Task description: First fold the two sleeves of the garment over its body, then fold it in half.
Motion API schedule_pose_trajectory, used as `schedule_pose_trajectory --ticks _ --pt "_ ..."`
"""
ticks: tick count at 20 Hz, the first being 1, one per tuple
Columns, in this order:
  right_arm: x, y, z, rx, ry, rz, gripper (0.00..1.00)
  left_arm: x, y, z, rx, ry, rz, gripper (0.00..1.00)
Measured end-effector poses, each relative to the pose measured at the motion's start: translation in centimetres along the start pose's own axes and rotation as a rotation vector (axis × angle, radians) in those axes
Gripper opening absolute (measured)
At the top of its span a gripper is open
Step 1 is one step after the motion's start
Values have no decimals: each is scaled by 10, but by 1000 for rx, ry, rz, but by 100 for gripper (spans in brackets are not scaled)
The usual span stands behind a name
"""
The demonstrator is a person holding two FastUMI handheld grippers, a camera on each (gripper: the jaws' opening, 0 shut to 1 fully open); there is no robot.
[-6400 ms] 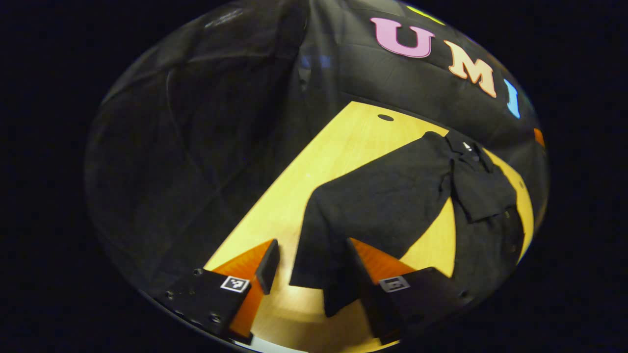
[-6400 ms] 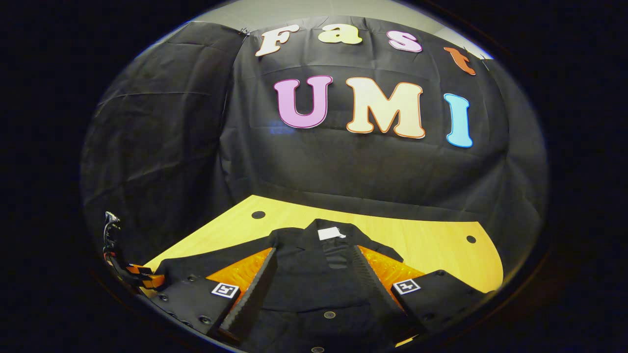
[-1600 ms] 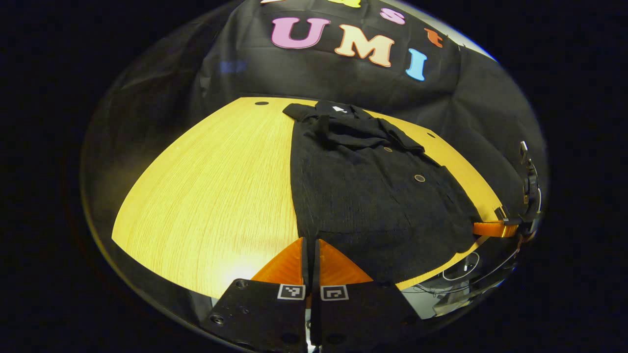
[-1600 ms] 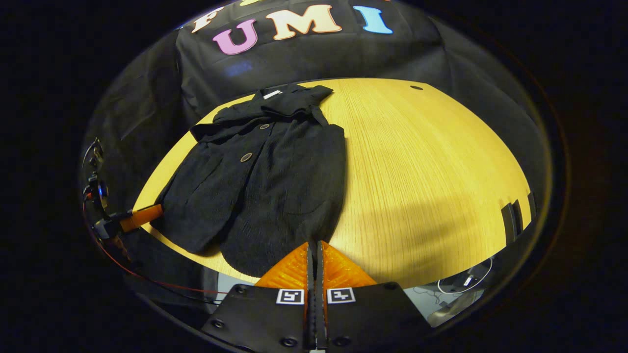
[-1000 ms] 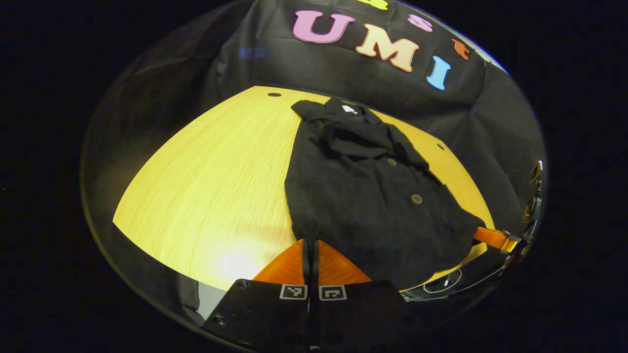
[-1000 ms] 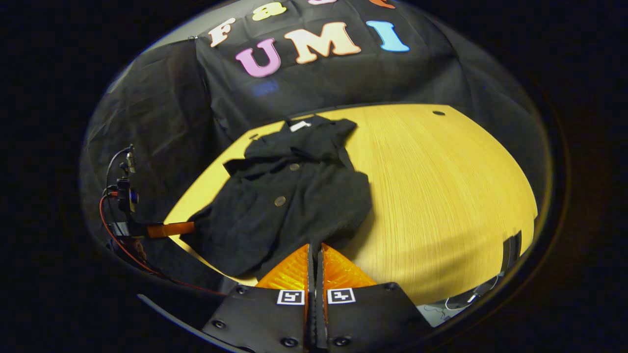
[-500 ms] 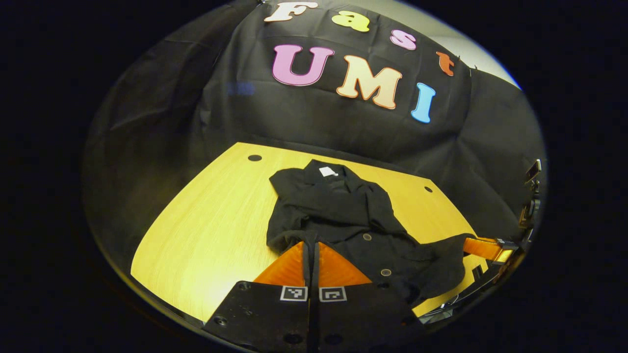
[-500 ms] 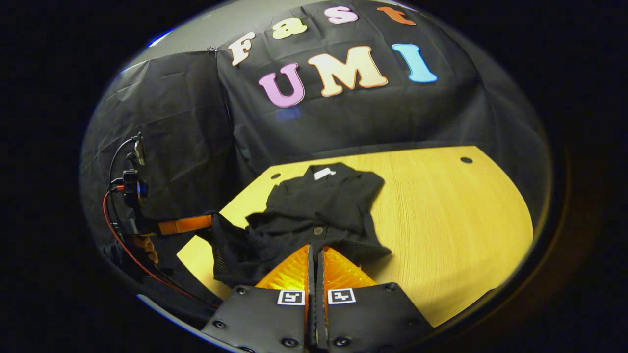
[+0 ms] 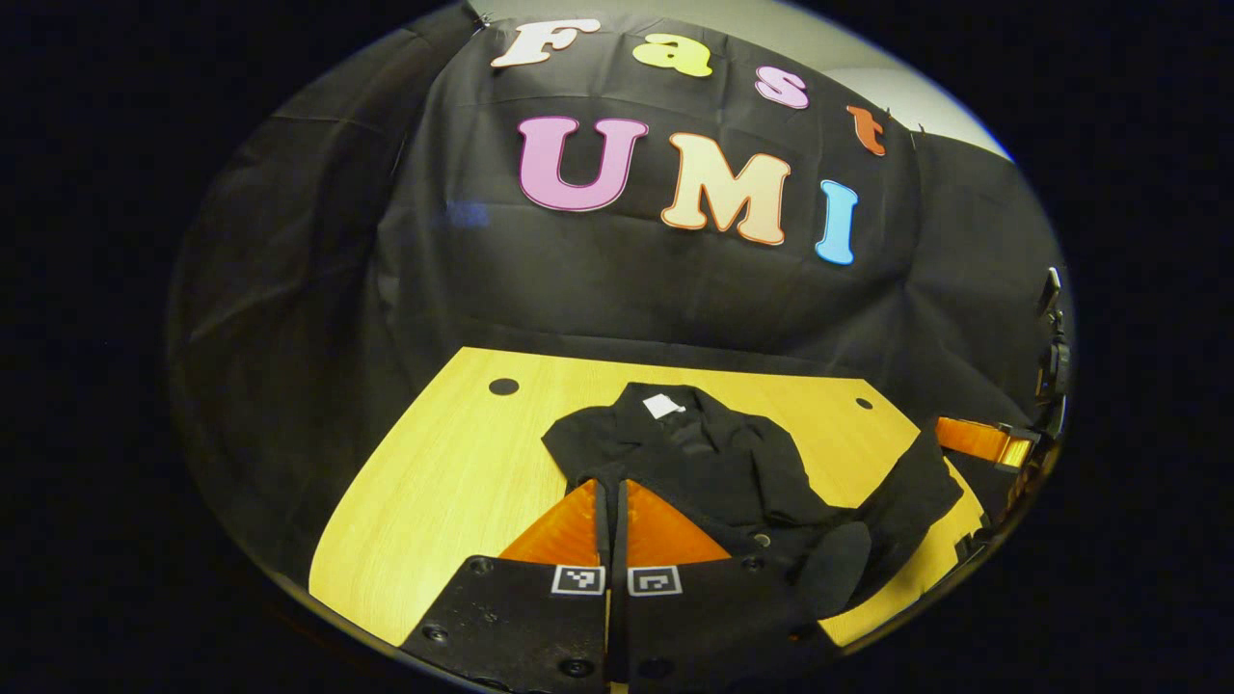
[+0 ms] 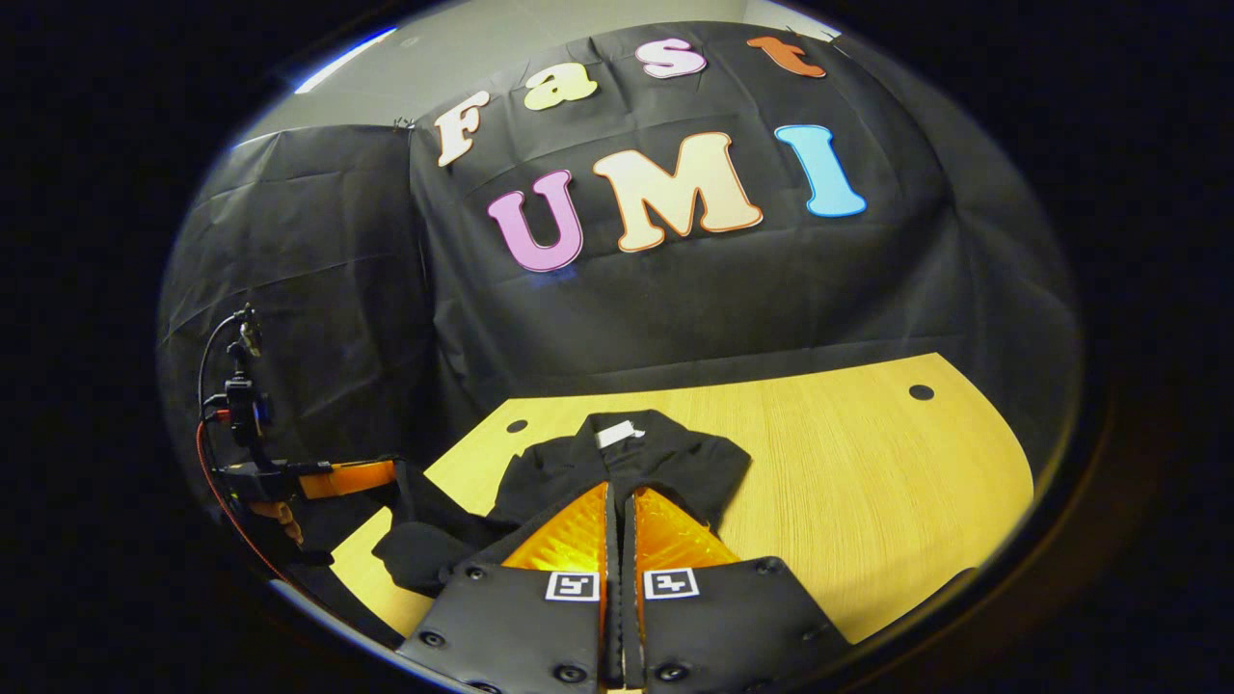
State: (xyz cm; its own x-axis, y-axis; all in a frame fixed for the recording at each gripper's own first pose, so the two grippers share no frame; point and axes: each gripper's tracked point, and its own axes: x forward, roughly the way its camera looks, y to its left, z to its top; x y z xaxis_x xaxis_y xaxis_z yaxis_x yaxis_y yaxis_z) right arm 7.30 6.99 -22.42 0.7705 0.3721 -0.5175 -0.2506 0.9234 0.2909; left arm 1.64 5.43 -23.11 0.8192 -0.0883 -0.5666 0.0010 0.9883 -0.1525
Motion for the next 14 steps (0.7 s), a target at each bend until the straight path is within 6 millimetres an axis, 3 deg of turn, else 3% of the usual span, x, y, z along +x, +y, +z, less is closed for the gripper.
schedule_pose_trajectory --ticks 2,6,8,14 --pt "16 -5 13 -9 -10 -16 0 17 4 11 -7 -10 -8 0" --pt "48 -13 29 0 -17 -47 7 52 12 28 13 -23 -28 0" --pt "66 -20 32 12 -10 -72 0 71 19 28 24 -12 -29 0" --pt "120 -49 37 52 33 -181 2 128 44 25 62 25 -6 0"
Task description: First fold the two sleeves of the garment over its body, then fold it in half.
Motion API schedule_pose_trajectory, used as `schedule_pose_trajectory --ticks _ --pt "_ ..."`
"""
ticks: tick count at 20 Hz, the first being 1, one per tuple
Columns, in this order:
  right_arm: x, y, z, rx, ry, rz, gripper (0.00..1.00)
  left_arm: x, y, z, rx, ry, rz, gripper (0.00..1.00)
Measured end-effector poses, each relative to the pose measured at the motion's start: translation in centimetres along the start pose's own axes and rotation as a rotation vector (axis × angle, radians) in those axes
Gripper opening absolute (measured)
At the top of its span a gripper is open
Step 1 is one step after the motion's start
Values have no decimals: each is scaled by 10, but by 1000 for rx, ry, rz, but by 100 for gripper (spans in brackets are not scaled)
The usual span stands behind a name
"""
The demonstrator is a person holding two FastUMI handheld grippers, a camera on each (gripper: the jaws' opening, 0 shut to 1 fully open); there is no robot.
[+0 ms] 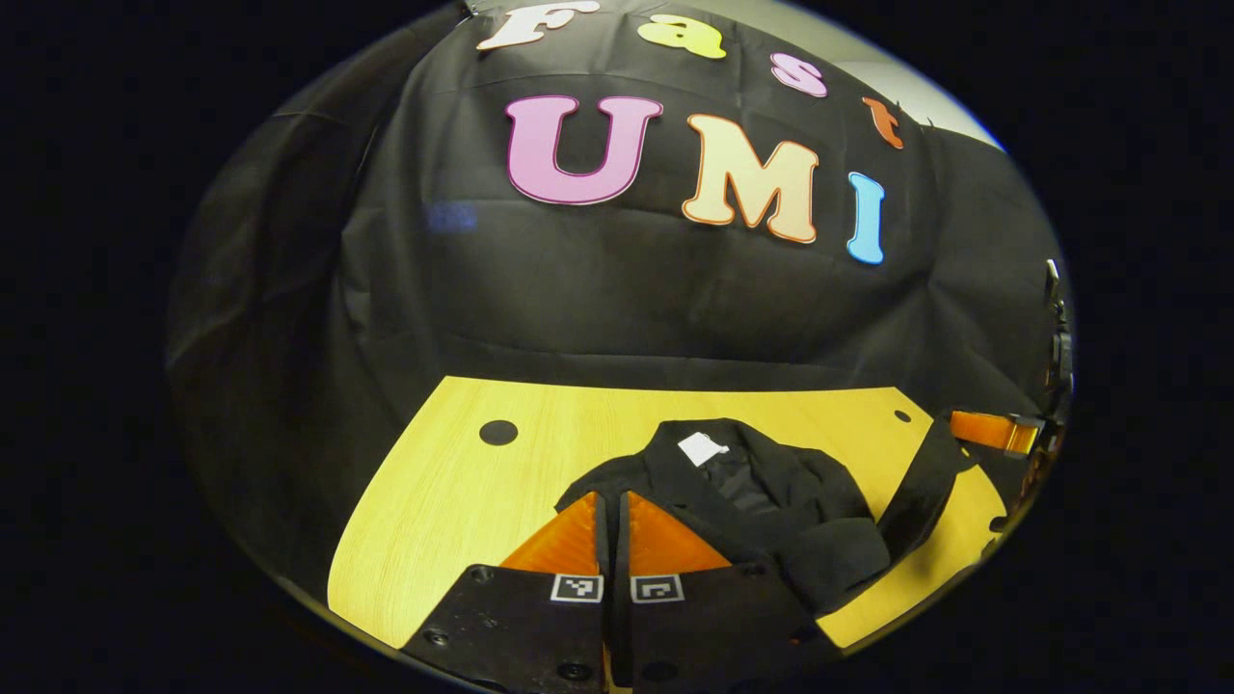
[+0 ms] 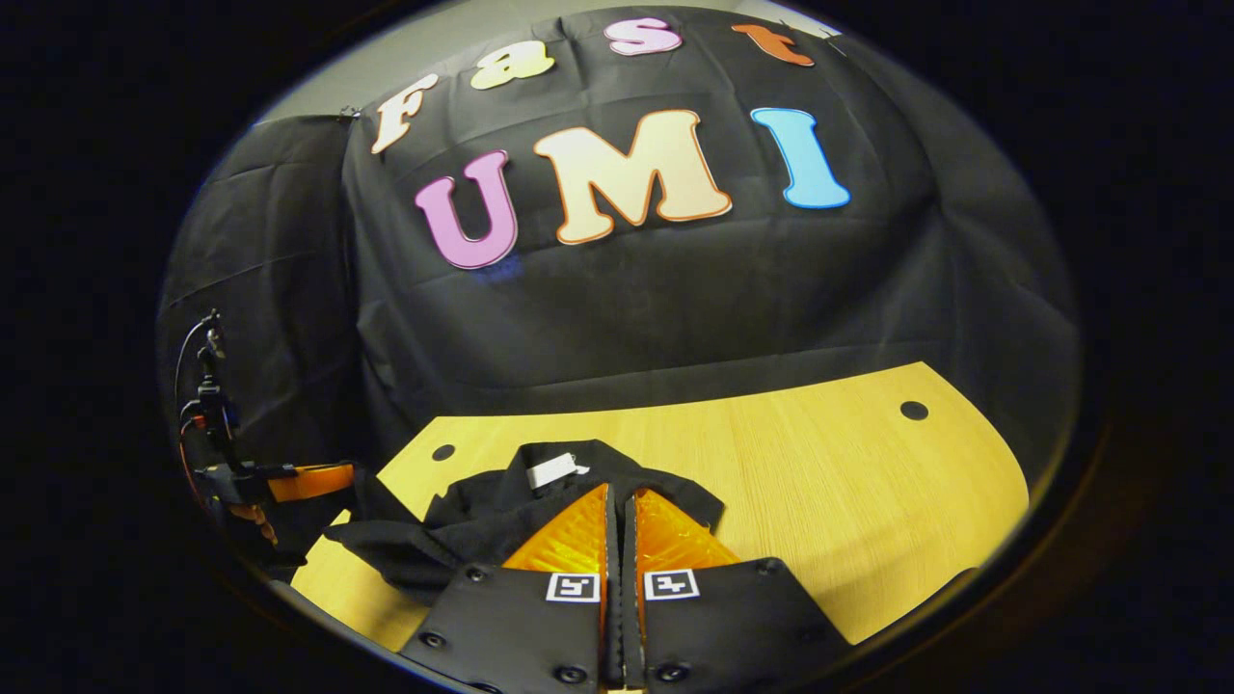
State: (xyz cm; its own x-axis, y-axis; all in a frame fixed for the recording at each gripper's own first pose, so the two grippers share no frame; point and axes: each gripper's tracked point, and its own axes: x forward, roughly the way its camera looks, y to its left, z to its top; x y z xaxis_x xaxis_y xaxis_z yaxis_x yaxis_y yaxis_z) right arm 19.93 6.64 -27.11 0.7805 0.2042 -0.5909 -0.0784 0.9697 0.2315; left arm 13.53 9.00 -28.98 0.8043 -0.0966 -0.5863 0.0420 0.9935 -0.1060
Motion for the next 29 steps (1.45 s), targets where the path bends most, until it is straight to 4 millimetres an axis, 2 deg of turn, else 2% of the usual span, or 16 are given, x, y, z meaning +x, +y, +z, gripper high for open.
schedule_pose_trajectory --ticks 4,6,7,8,9,10,11,12,13,17,18,20,21,22,26,29 --pt "26 -16 -2 12 31 -92 2 30 19 -8 40 28 68 0" --pt "34 -22 -2 18 52 -134 4 37 34 -2 42 -1 151 0" --pt "33 -25 1 16 31 -166 36 38 40 10 46 -52 198 24" --pt "34 -30 17 0 -7 -192 68 33 44 23 54 -100 226 49" --pt "20 -27 23 -20 -54 -202 100 30 43 42 57 -162 225 73" --pt "3 -23 34 -45 -101 -206 96 14 35 61 55 -228 220 98" --pt "-10 -21 42 -77 -142 -206 98 -1 27 79 52 -285 220 89" --pt "-24 -18 49 -108 -179 -202 98 -20 22 95 49 -332 219 94" --pt "-39 -14 53 -133 -210 -194 98 -37 15 107 47 -368 213 90" --pt "-109 5 59 -162 -321 -131 97 -112 -10 127 32 -476 214 93" --pt "-129 8 59 -164 -352 -118 92 -126 -16 130 39 -497 215 93" --pt "-163 16 56 -172 -401 -88 94 -155 -28 128 58 -522 220 92" --pt "-179 19 54 -179 -419 -76 97 -168 -35 128 63 -534 216 87" --pt "-196 21 51 -185 -439 -66 97 -180 -42 129 66 -547 214 90" --pt "-255 16 36 -194 -496 -52 94 -220 -76 120 81 -561 191 91" --pt "-287 1 14 -181 -502 -60 94 -247 -100 116 87 -570 169 92"
